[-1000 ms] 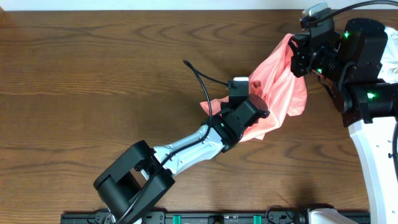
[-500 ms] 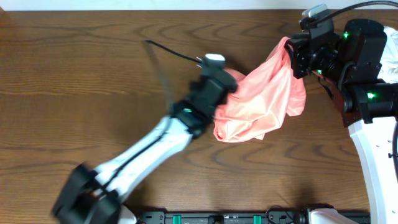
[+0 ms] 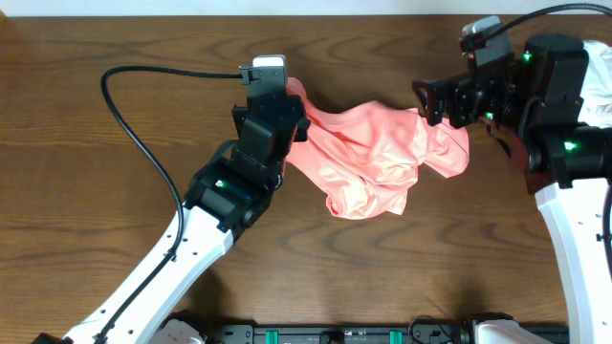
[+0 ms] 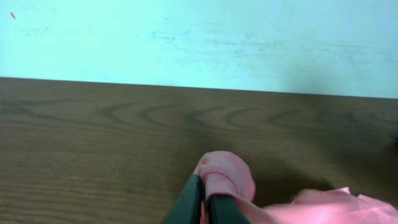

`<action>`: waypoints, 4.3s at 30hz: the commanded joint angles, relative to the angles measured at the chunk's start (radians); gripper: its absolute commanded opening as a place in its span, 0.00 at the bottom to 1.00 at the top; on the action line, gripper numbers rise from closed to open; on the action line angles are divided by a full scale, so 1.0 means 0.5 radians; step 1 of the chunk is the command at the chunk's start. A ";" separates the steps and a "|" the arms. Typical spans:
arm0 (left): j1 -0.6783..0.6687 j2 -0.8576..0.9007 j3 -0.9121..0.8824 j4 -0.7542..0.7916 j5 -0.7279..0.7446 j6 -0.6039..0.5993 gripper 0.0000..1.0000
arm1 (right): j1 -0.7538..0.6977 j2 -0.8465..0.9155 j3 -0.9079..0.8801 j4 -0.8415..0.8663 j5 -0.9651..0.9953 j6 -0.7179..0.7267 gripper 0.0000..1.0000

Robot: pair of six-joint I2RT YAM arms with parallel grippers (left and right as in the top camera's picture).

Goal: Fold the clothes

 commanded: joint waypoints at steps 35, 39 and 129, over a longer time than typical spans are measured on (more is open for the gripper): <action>0.486 -0.043 0.026 -0.192 -0.316 0.195 0.06 | -0.228 1.018 0.034 -0.300 0.019 0.083 0.81; 0.486 -0.043 0.026 -0.192 -0.317 0.195 0.06 | -0.217 1.035 0.029 -0.351 0.009 0.117 0.65; 0.787 -0.217 0.089 -0.044 0.372 -0.112 0.06 | -0.322 0.706 0.868 -0.220 0.211 -0.501 0.01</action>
